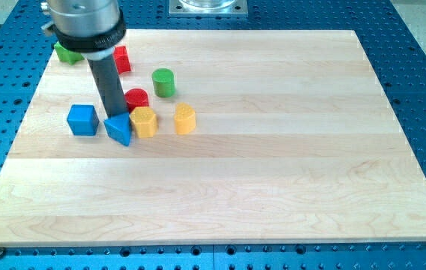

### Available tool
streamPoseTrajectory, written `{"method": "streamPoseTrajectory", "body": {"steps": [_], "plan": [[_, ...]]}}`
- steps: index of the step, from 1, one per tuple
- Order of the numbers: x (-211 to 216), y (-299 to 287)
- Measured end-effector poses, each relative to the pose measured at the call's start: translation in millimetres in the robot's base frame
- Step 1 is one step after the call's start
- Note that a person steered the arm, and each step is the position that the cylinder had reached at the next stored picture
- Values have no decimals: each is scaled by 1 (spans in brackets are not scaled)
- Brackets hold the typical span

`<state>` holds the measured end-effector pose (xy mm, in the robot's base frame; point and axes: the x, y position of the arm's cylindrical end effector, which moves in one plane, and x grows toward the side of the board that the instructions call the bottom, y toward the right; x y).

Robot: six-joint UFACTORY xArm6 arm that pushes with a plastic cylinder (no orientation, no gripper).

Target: Slide the blue blocks to the bottom center of the board

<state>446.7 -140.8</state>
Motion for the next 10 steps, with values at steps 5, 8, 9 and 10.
{"method": "streamPoseTrajectory", "body": {"steps": [5, 8, 9, 10], "plan": [[69, 45], [26, 110], [68, 147], [63, 145]]}}
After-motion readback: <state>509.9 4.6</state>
